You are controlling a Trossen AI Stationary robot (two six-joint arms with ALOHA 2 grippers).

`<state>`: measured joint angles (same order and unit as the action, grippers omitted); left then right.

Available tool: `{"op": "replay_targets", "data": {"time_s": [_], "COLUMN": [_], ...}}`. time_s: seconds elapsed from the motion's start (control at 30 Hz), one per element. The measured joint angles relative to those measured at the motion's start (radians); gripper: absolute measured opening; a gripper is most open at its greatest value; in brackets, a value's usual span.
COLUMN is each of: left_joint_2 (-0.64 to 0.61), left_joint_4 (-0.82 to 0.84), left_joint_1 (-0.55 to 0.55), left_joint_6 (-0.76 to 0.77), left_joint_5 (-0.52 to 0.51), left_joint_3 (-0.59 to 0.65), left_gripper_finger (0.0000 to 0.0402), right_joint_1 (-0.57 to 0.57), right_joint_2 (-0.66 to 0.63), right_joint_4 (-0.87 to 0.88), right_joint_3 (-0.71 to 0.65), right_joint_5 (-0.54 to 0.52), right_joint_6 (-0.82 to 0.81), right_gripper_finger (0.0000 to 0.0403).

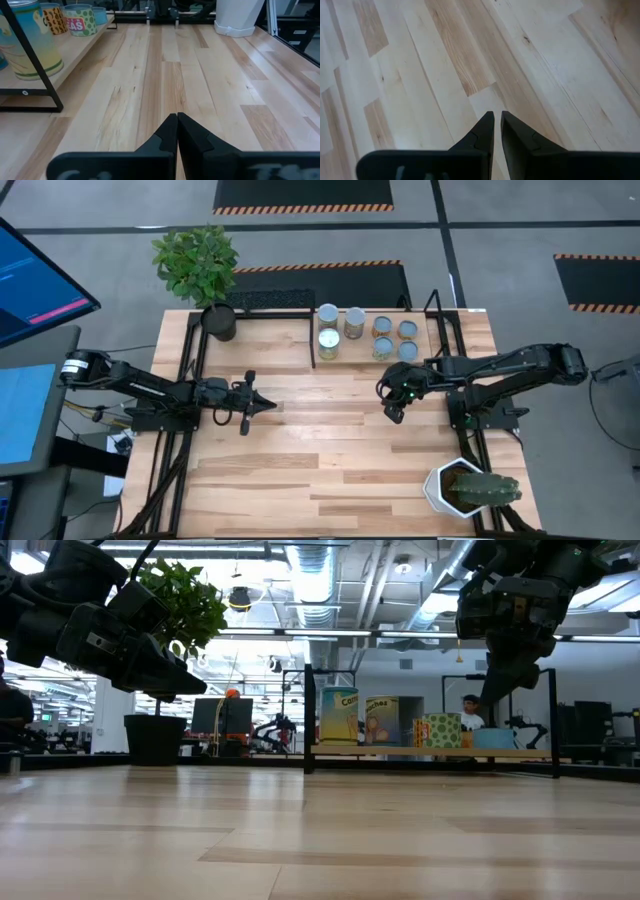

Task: Pick and place cans onto a shelf
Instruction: Adjust the canned goods on the shelf

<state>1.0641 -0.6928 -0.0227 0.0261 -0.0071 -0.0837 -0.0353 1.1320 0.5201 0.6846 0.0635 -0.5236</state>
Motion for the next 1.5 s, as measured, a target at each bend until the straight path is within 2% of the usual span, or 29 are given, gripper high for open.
{"op": "replay_targets", "data": {"time_s": [0.33, 0.63, 0.8, 1.0, 1.3, 1.5], "left_joint_2": [0.000, 0.000, 0.000, 0.000, 0.000, 0.000], "left_joint_4": [-0.012, -0.035, -0.031, -0.031, -0.031, -0.031], "left_joint_1": [0.000, 0.000, 0.000, 0.001, 0.001, 0.001], "left_joint_6": [-0.036, -0.029, -0.016, -0.035, -0.014, -0.004], "left_joint_5": [0.005, 0.092, 0.150, 0.087, 0.080, 0.071], "left_joint_3": [0.000, 0.000, 0.000, 0.000, 0.000, 0.000], "left_gripper_finger": [0.0000, 0.0000, 0.0000, 0.0000, 0.0000, 0.0000], "right_joint_1": [0.000, 0.000, 0.002, -0.022, -0.059, -0.077], "right_joint_2": [0.000, 0.000, 0.000, 0.000, 0.000, 0.000], "right_joint_4": [0.001, 0.036, 0.084, 0.061, 0.059, 0.076], "right_joint_3": [0.000, 0.000, 0.000, 0.010, 0.107, 0.122], "right_joint_5": [0.000, 0.003, 0.073, 0.072, 0.071, 0.071], "right_joint_6": [0.000, 0.000, 0.000, 0.000, 0.102, 0.114], "right_gripper_finger": [0.0058, 0.0058, 0.0058, 0.0058, 0.0058, 0.0058]}}
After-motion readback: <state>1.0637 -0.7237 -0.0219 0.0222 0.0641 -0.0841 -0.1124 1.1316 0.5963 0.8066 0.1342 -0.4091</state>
